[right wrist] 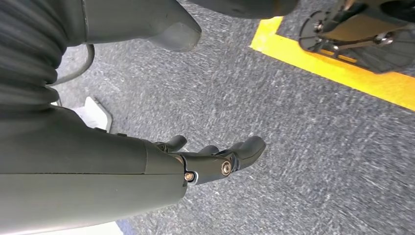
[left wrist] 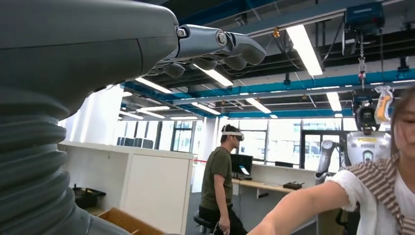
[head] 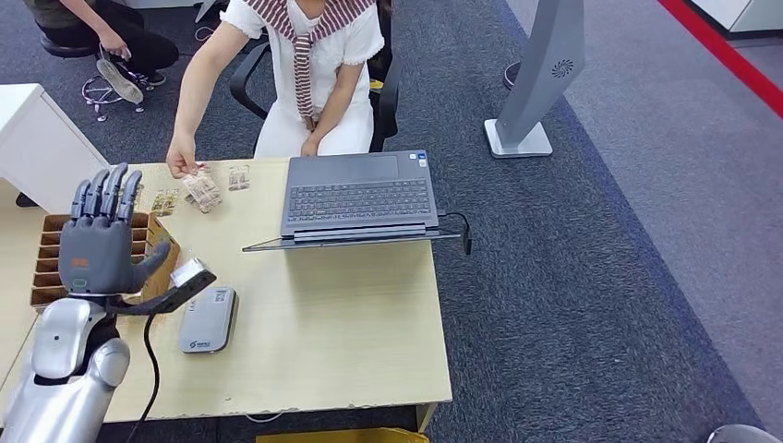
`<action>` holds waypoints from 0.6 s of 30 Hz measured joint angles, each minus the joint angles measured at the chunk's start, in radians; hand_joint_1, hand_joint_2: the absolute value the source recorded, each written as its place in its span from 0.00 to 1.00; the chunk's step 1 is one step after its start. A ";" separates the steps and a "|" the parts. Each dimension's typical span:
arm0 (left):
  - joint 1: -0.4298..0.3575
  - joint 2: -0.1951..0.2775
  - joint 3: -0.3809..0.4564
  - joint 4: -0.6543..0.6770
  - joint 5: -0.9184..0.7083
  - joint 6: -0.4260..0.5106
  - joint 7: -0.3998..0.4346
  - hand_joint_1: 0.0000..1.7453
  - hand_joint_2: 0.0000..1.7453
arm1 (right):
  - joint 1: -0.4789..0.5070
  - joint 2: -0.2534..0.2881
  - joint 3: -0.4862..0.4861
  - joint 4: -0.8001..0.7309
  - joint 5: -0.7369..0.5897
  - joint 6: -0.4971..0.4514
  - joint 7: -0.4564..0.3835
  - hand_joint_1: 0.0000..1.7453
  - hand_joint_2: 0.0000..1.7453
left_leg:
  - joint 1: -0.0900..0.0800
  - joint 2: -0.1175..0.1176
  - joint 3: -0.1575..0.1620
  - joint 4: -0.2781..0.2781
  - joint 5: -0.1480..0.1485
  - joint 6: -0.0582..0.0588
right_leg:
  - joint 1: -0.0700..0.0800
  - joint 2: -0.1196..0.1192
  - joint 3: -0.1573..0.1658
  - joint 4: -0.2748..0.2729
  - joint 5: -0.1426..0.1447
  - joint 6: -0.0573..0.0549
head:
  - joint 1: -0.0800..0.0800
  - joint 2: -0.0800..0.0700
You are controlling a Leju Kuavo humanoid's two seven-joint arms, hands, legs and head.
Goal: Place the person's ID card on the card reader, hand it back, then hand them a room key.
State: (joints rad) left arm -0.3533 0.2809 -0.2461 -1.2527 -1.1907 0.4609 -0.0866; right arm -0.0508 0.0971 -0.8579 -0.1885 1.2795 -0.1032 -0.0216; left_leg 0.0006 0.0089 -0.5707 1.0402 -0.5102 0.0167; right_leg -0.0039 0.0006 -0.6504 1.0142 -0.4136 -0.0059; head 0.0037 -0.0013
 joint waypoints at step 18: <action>0.226 0.048 0.049 -0.015 -0.111 -0.045 0.038 0.00 1.00 | 0.003 -0.007 -0.018 0.000 0.003 0.000 -0.016 0.00 1.00 | 0.001 -0.001 -0.001 0.000 0.000 0.000 | 0.000 -0.001 0.000 0.000 0.000 0.000 | 0.000 0.000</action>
State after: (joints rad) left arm -0.1272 0.3292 -0.1969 -1.2672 -1.3020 0.4162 -0.0484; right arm -0.0476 0.0897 -0.8755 -0.1888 1.2826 -0.1036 -0.0380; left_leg 0.0012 0.0081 -0.5715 1.0401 -0.5102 0.0167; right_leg -0.0038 -0.0005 -0.6507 1.0142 -0.4137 -0.0060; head 0.0035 -0.0013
